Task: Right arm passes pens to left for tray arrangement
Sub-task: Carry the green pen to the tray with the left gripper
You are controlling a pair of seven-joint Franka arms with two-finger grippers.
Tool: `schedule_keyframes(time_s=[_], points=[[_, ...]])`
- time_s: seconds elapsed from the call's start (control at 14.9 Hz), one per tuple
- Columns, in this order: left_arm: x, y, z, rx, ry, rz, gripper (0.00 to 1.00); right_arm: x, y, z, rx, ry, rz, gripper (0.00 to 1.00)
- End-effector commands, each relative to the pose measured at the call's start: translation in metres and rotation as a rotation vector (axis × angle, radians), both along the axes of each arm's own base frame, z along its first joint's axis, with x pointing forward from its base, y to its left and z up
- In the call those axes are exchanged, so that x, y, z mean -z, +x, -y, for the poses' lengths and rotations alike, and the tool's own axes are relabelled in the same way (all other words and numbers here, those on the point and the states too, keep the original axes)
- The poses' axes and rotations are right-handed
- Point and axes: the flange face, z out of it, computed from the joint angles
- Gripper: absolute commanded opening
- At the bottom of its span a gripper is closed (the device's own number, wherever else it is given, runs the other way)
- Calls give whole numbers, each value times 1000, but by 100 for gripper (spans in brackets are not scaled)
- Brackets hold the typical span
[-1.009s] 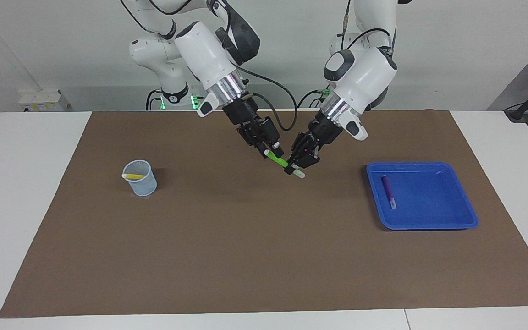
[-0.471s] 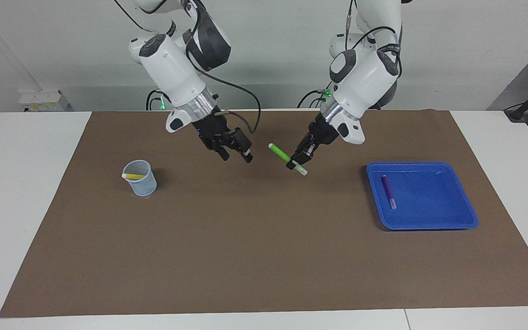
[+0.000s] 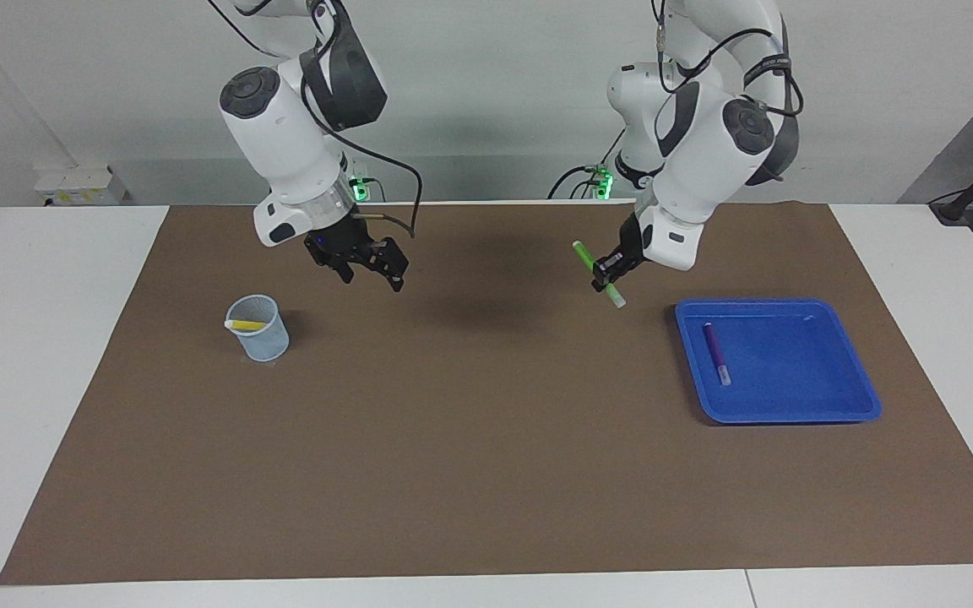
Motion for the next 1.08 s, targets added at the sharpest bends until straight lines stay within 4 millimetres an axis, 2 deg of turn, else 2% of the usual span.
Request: schedule_keyframes(time_s=[0.0,0.27,0.4,0.61,0.81,0.94,1.01], points=[[-8,1,-44,180,88,-11,0,-2,-5,21,-92,-64,6,100],[-6,10,-107,373,164,5,0,0,-2,57,-204,-125,-10,100],[-4,14,-140,429,168,7,0,-1,3,93,-263,-141,-3,100],[4,20,-171,489,202,9,0,3,2,119,-376,-152,-3,100],[19,29,-194,517,214,32,0,19,-7,140,-524,-172,14,100],[32,35,-210,547,240,41,0,29,-14,159,-529,-180,19,86],[42,39,-219,556,238,38,0,30,-16,162,-524,-180,14,86]])
